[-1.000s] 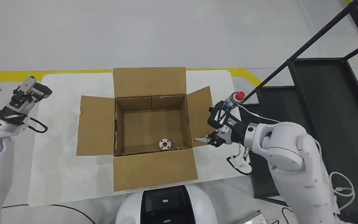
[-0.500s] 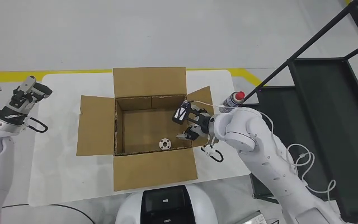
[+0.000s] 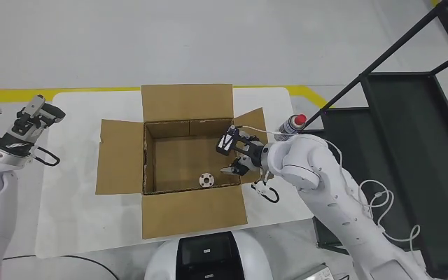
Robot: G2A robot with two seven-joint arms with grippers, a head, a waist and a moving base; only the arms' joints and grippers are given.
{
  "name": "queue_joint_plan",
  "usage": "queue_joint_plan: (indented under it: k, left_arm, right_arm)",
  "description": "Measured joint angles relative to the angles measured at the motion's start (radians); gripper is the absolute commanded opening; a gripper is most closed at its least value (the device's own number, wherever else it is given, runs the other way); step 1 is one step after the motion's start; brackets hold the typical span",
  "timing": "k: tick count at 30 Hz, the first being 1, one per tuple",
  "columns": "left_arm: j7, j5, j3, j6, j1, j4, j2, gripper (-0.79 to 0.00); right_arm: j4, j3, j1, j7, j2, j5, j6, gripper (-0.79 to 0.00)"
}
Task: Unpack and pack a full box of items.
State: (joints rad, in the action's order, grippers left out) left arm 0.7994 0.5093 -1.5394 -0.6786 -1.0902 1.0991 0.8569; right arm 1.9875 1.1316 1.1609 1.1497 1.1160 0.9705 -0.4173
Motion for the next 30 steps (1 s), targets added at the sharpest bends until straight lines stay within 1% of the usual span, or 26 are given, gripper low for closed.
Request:
queue_joint_plan:
  k: [28,30]
  left_arm:
    - [0.000,0.000,0.000,0.000,0.000,0.000,0.000,0.000]
    - [0.000,0.000,0.000,0.000,0.000,0.000,0.000,0.000]
  right_arm:
    - [-0.001,-0.001,0.000,-0.001,0.000,0.000,-0.001,0.000]
    - [-0.018,-0.027,-0.007,-0.009,0.001,0.017,-0.029,0.000]
